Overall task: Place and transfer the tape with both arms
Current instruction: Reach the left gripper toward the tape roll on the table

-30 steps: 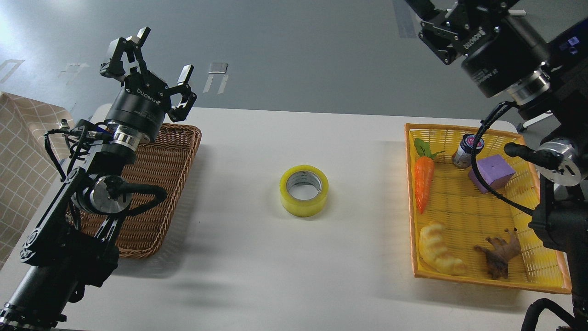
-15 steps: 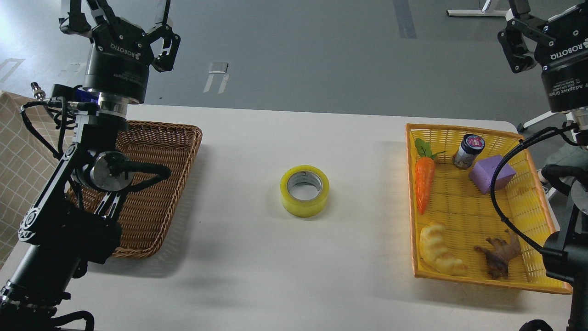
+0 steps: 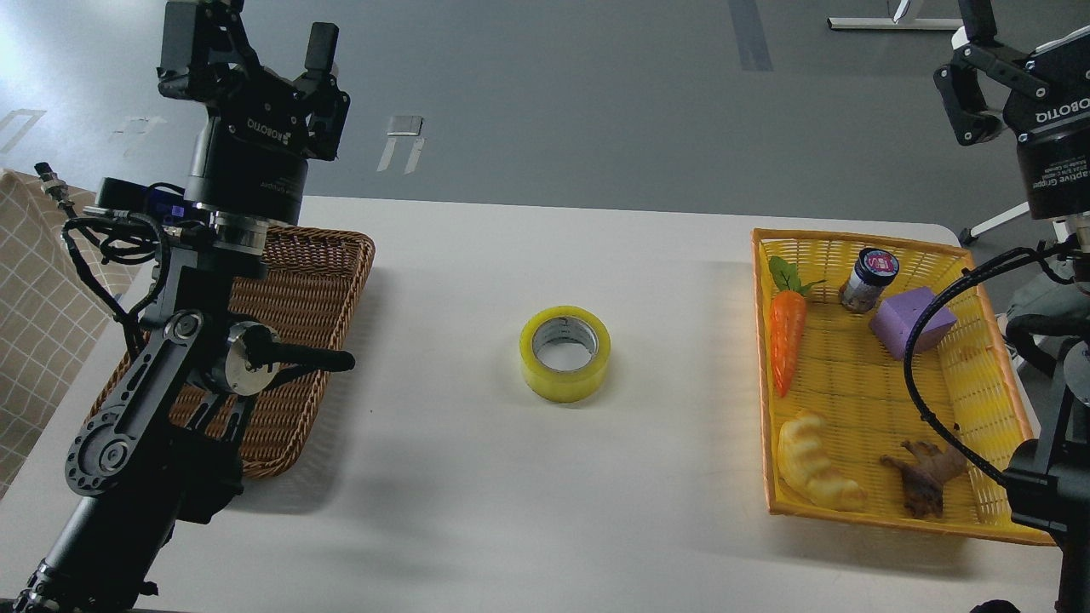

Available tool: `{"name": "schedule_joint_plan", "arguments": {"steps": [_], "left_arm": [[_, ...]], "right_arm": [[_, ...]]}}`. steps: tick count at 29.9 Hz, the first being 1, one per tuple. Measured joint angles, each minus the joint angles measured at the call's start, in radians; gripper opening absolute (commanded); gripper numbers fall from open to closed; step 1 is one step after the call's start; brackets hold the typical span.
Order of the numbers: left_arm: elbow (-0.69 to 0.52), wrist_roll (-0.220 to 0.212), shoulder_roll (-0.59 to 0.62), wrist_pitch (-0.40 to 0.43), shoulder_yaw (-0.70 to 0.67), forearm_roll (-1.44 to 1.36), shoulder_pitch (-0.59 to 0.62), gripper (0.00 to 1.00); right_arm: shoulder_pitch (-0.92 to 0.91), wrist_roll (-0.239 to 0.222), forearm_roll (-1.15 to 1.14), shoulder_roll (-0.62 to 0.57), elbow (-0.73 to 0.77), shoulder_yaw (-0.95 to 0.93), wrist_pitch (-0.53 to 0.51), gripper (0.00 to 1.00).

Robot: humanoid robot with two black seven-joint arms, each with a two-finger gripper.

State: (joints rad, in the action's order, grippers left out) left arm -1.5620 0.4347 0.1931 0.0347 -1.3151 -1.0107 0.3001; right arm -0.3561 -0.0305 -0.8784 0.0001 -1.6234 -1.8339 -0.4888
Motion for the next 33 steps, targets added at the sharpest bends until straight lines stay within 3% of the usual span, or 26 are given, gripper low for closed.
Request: {"name": "schedule_joint_plan", "arguments": {"steps": [3, 5, 8, 11, 16, 20, 22, 27, 30, 33], "left_arm": [[-0.004, -0.007, 0.015, -0.01, 0.016, -0.124, 0.004, 0.98], [-0.002, -0.042, 0.026, -0.019, 0.027, -0.257, 0.008, 0.98], [0.0, -0.141, 0.041, -0.024, 0.063, -0.446, 0.008, 0.98], [0.001, -0.294, 0.058, -0.025, 0.105, -0.61, 0.01, 0.98], [0.001, -0.412, 0.088, -0.023, 0.195, -0.778, 0.028, 0.98], [0.027, -0.555, 0.107, -0.017, 0.279, -0.876, 0.06, 0.98], [0.043, -0.607, 0.104, -0.011, 0.318, -0.887, 0.072, 0.98], [0.069, -0.666, 0.11, 0.012, 0.449, -0.924, 0.111, 0.98], [0.113, -0.737, 0.113, 0.039, 0.523, -1.004, 0.135, 0.98], [0.157, -0.776, 0.113, 0.064, 0.545, -1.111, 0.144, 0.98]], "right_arm": [[0.0, -0.002, 0.0, 0.0, 0.019, 0.002, 0.0, 1.0], [0.0, -0.005, -0.001, 0.0, 0.032, 0.003, 0.0, 1.0], [-0.004, -0.007, -0.002, 0.0, 0.041, 0.004, 0.0, 1.0], [-0.014, -0.008, -0.002, 0.0, 0.045, 0.005, 0.0, 1.0], [-0.018, -0.008, -0.002, 0.0, 0.051, 0.009, 0.0, 1.0], [-0.015, -0.009, -0.003, 0.0, 0.054, 0.01, 0.0, 1.0], [-0.014, -0.01, -0.007, -0.004, 0.056, 0.011, 0.0, 1.0], [-0.014, -0.011, -0.008, -0.021, 0.064, 0.012, 0.0, 1.0], [-0.016, -0.011, -0.006, -0.024, 0.068, 0.012, 0.0, 1.0], [-0.018, -0.011, -0.004, -0.024, 0.068, 0.012, 0.0, 1.0]]}}
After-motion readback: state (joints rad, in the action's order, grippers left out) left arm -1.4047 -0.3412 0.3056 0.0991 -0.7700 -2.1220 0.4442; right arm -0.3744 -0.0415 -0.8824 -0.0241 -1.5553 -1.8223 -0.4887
